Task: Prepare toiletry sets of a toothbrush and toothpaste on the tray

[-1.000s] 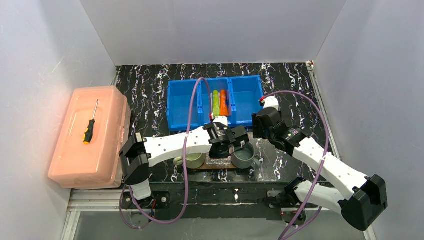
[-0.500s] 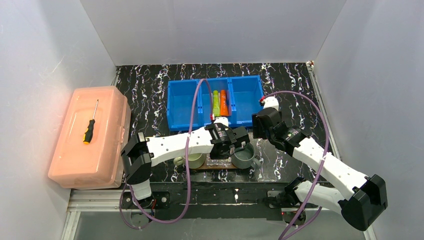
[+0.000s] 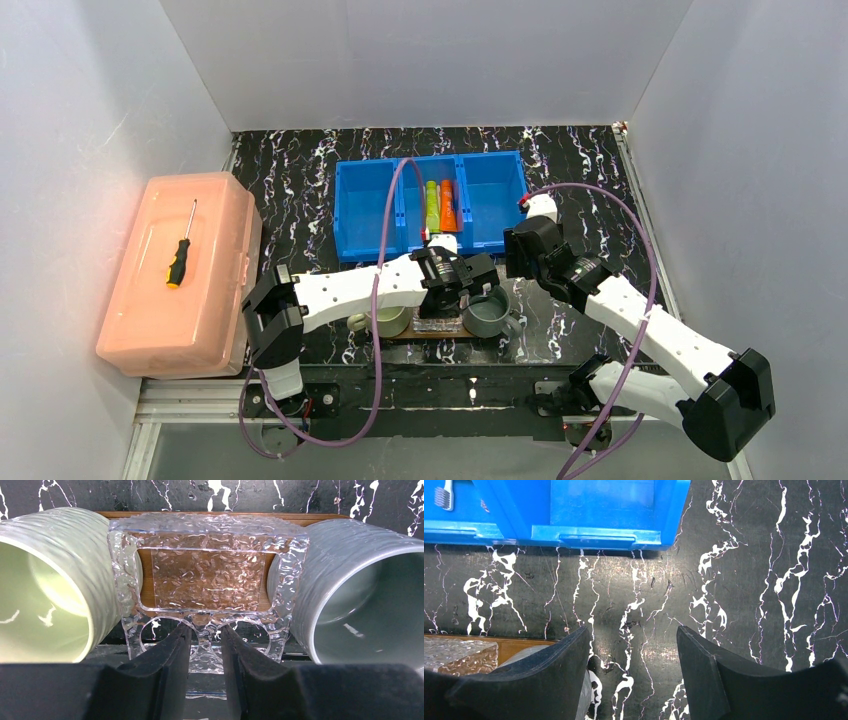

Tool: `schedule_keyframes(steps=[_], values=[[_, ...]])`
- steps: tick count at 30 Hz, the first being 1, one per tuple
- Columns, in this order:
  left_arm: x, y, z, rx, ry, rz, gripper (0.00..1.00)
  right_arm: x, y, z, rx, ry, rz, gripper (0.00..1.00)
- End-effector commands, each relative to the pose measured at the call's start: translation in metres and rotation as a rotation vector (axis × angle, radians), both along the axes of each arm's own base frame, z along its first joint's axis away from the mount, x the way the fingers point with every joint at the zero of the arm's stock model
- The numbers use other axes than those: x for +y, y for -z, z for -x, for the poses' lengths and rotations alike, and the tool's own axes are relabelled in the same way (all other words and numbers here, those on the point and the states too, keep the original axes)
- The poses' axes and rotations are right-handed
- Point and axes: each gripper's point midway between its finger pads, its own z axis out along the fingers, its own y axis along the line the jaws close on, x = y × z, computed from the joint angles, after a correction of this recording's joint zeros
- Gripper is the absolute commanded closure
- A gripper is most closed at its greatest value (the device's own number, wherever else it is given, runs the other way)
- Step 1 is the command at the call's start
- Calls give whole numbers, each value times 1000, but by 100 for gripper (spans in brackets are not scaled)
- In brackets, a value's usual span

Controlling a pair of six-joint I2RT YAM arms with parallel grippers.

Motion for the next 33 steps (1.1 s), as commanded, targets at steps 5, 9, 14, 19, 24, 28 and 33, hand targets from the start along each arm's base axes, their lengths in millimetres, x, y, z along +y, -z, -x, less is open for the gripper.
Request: schedule_keyframes(steps=[5,9,14,19,24,28,33], values=[[7,0,-4,-13,0,-29,69,3,-8,-5,-33,9,-35,27],[5,-5,-4,-13,9,-17,67,3,-10,-6,-35,9,-34,27],[3,-11,-1,-7,33,1,63,4,-16,-8,-43,9,-34,27],[2,-18,1,2,48,20,61,5,-23,-11,-53,10,-36,26],[0,-27,1,-4,76,40,59,6,-30,-14,-62,11,-30,26],[0,-36,1,-12,101,50,57,8,-36,-17,-70,11,-30,26],[-1,-50,1,-25,129,71,56,9,-46,-22,-86,13,-27,26]])
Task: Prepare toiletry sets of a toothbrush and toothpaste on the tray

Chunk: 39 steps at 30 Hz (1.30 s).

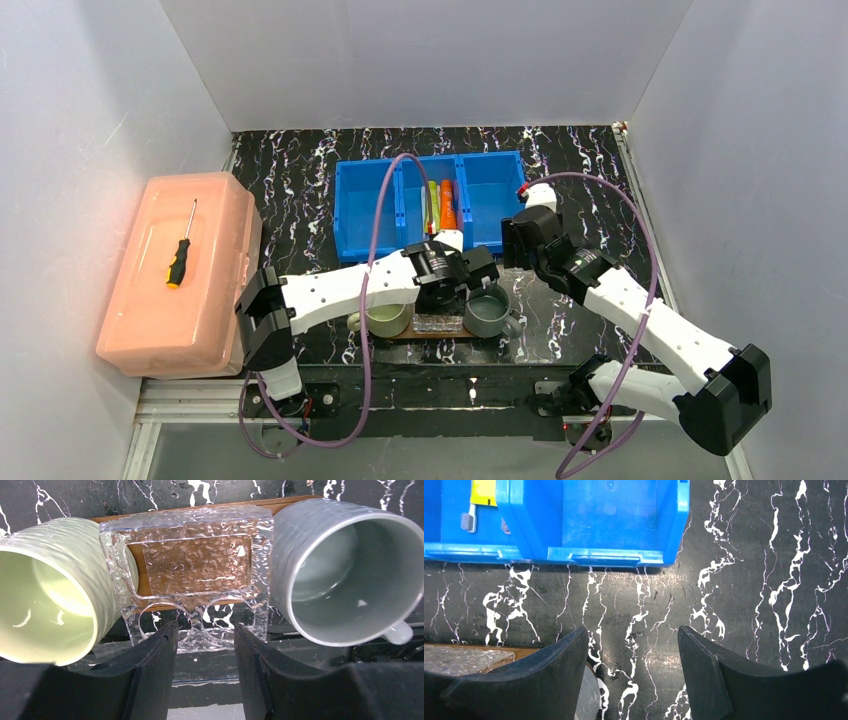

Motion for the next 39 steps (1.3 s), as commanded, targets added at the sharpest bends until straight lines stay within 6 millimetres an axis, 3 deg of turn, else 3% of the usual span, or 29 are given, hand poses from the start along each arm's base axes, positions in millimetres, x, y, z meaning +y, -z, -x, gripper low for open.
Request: schedule_keyframes(steps=[1,6,11,17,24,29,39], values=[[4,-36,-3,-38,30,51,56,3,-29,-13,-66,13,-16,26],[1,-55,-2,-49,76,80,55,7,-41,-19,-85,11,-26,26],[3,-91,-6,-110,130,131,52,16,-60,-24,-106,-20,-52,26],[23,-139,-15,-257,193,184,34,39,-84,-30,-137,-106,-119,27],[56,-173,-19,-385,232,193,23,68,-99,-41,-119,-182,-177,28],[76,-183,-15,-442,292,205,16,94,-101,-46,-67,-222,-193,30],[104,-171,0,-507,406,252,2,154,-82,-50,-30,-260,-180,32]])
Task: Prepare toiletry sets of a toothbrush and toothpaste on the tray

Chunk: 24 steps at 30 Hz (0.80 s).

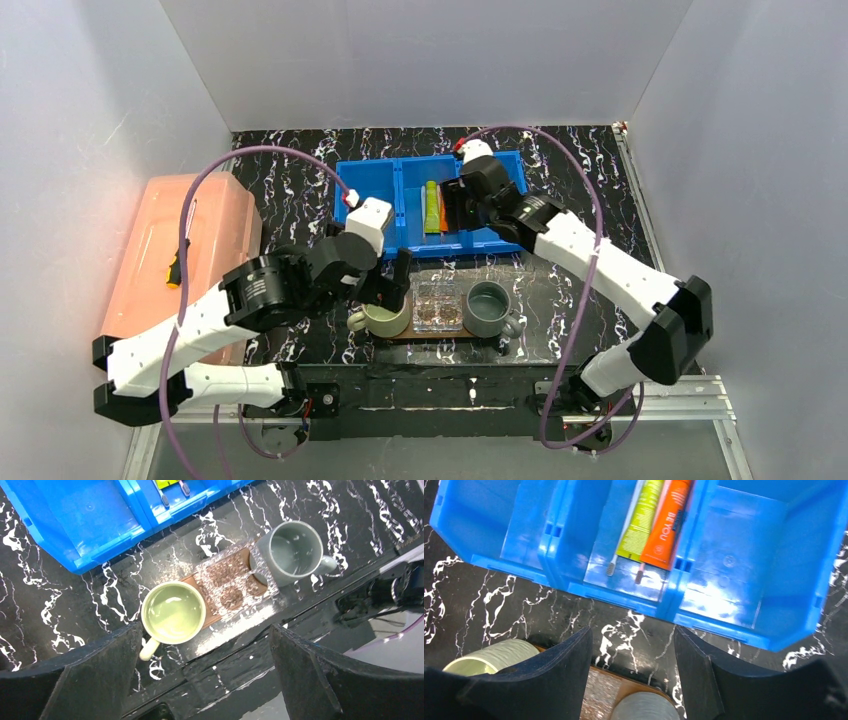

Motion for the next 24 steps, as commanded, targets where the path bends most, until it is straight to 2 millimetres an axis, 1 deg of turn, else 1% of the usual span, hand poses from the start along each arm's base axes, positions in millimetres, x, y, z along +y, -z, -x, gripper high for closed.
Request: schedule_keyframes(steps=[1,5,9,12,18,24], values=[[12,1,3,-62,60,11,2,32,-14,-7,-40,2,-17,32],[22,7,7,-85,89,13,2,49,4,-16,-24,31,23,33],[30,20,10,-103,103,18,2,63,21,-29,-2,60,50,34],[34,26,11,-127,108,36,2,70,36,-39,11,80,81,35],[41,29,10,-177,111,68,2,87,55,-64,15,110,142,35],[43,40,14,-192,126,117,2,98,78,-85,46,130,169,37]])
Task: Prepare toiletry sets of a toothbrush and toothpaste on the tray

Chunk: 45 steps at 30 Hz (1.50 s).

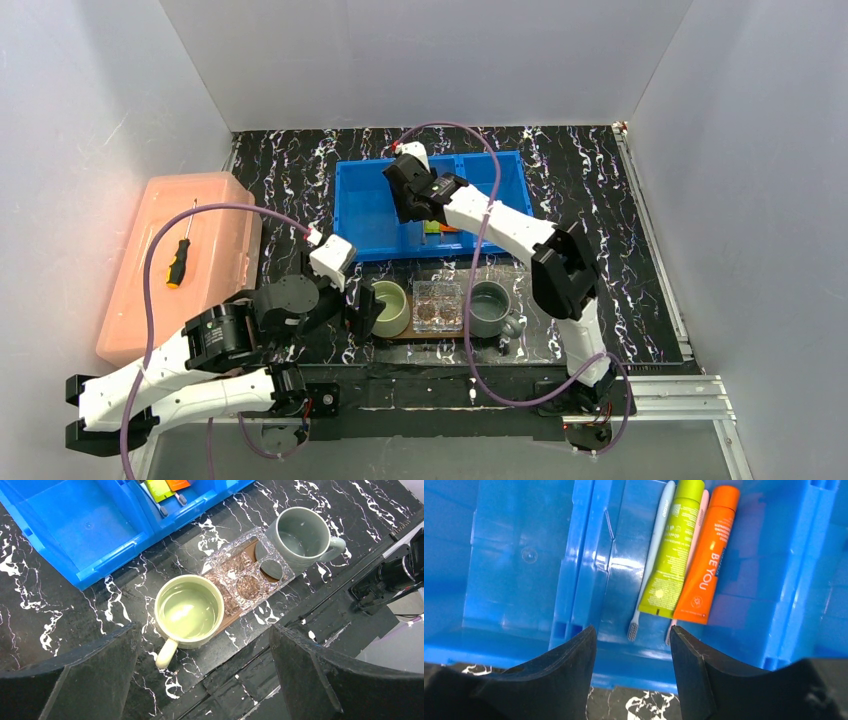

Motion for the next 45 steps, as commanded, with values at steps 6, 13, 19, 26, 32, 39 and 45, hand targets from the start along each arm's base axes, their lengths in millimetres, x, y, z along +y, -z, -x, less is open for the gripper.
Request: schedule_keyframes(steps=[6,13,19,26,32,39,45], values=[[11,3,-6,-40,-42,16,2,-1,13,-38,3,82,-24,38],[7,7,-2,-18,-16,10,2,-10,33,-55,23,127,1,38],[8,9,-1,-12,-17,5,2,-12,48,-68,47,145,-21,38],[10,12,-1,-6,-26,-13,2,-14,71,-88,61,174,-25,38],[7,15,-2,-1,-21,-34,2,-15,93,-94,100,170,-39,42],[9,16,-3,-1,-27,-43,2,-12,100,-92,124,154,-49,58],[9,16,-3,-4,-29,-45,2,-11,95,-91,124,146,-58,69]])
